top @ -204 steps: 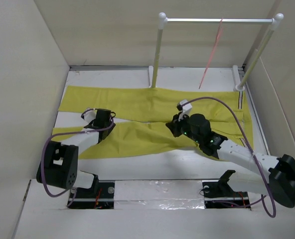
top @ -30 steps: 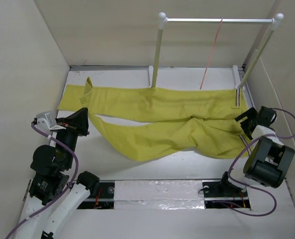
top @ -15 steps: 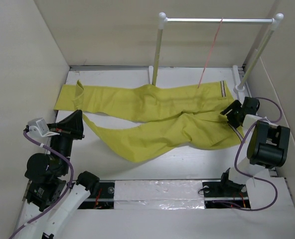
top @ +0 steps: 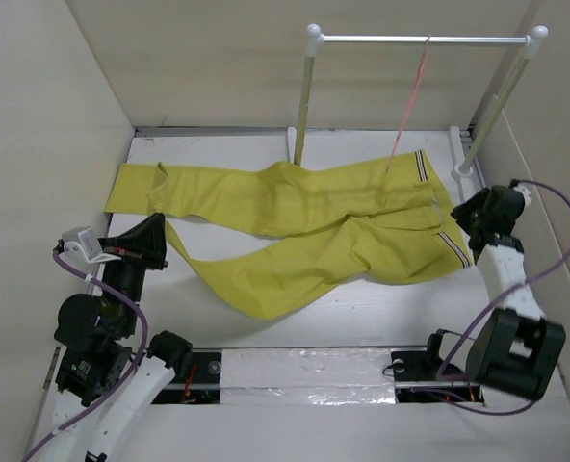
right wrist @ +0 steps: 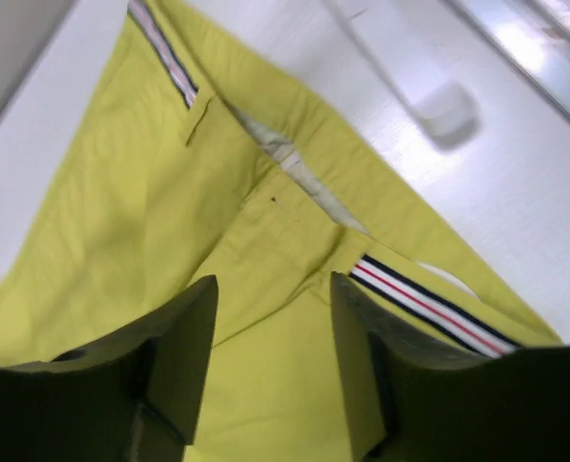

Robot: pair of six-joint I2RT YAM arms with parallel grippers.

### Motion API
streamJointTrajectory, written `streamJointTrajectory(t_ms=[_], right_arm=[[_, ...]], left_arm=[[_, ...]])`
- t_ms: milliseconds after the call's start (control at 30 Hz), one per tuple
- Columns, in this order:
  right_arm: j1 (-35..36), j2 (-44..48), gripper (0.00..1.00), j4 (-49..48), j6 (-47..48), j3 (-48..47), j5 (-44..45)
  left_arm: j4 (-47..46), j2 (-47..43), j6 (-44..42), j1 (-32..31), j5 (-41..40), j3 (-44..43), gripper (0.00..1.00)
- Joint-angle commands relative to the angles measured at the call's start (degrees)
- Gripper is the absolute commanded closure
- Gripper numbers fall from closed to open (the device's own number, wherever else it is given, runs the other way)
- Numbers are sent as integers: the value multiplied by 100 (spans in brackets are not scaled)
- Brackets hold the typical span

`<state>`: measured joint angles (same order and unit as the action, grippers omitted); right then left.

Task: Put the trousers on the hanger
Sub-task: Fold the trousers at the center of the board.

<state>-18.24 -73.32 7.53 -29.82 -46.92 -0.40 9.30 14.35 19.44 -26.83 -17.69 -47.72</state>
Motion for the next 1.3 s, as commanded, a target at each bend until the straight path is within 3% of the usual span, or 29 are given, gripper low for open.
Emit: streamJointTrajectory(t_ms=[0,33,67,133,167,233,300,400,600,800,967,1000,1033,1100,1133,1267], right_arm=[[-301,1019,62,583,-207,1249,893],[-425,1230,80,592,-269,1516,849],[-530,1572,89,653,-348,1710,710],[-758,1803,99,793,-427,2072,621],[-821,1891,99,855,-436,2099,586],[-891,1822,94,960,-463,2099,620],[-892,1586,83,1144,-481,2029,779],[-892,1225,41,1058,-673,1818,814],[-892,732,39,696,-920,1564,727],[-707,284,44,628,-1236,1343,700],[-655,-112,59,724,-1350,1035,612],[-655,-121,64,663,-1377,1044,594],[-655,-104,77,610,-1412,1079,577],[-655,-42,84,583,-1473,1158,638],[-655,80,93,600,-1474,1176,664],[-750,800,99,986,-1211,1089,1322]], left_arm=[[-525,-116,68,81,389,53,100],[-534,-160,69,81,442,53,100],[-535,-178,69,81,425,44,100],[-473,-265,51,-85,259,26,100],[-456,-292,42,-138,205,18,100],[-420,-371,16,-199,135,-17,100],[-438,-459,7,-200,117,-9,100],[-455,-565,-10,-322,47,17,100],[-464,-556,-63,-489,-23,53,100],[-420,-626,-90,-490,-208,44,100],[-403,-661,-125,-490,-340,35,100],[-385,-661,-116,-490,-366,35,100],[-385,-688,-125,-490,-393,35,100],[-385,-697,-142,-490,-454,35,100],[-376,-679,-142,-490,-472,35,100],[-368,-618,-142,-490,-481,9,100]])
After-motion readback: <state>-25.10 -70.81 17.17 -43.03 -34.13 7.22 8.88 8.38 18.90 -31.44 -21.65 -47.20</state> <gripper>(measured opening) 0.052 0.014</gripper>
